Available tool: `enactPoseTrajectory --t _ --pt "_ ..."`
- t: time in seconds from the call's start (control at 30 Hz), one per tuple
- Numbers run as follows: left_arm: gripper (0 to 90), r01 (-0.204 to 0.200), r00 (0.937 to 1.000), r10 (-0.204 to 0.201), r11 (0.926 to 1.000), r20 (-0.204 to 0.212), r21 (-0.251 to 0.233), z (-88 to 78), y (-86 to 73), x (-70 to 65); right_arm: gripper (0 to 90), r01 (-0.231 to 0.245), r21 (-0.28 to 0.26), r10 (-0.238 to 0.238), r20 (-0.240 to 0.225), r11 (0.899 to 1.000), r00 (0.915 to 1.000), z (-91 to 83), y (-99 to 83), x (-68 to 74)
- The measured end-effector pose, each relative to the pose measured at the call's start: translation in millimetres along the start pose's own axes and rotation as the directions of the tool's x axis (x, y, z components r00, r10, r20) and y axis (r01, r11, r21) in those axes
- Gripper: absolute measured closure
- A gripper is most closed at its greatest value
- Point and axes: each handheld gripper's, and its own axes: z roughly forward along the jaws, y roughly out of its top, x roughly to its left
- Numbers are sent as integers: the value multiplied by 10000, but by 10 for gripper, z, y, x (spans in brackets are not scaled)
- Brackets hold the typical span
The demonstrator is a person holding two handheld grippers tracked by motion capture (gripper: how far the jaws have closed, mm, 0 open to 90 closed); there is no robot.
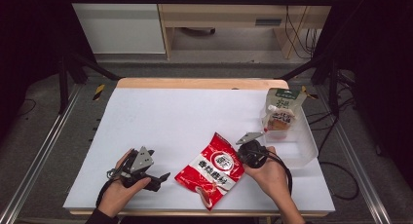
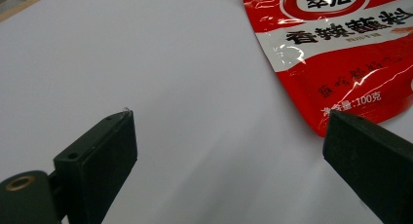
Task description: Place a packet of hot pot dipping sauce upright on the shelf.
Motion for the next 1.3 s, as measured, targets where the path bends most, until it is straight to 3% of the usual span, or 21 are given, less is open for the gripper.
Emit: enactPoseTrajectory --t 0.5,0.8,0.97,1.3 --pt "56 63 10000 -63 10000 -4 -21 -13 -3 18 900 714 -888 -737 -225 9935 9970 -238 259 134" --pt "56 193 9998 -194 9997 -66 -126 -31 -8 54 900 1118 -1175 -1167 -355 9868 9925 -226 491 168" --pt "56 237 9997 -238 9996 -68 -145 -48 -6 86 900 1486 -1360 -1564 -484 9795 9865 -200 663 192" --pt "62 375 9993 -375 9991 -5 -192 -133 96 222 900 2450 -1656 -2583 -640 9553 9639 -219 931 334"
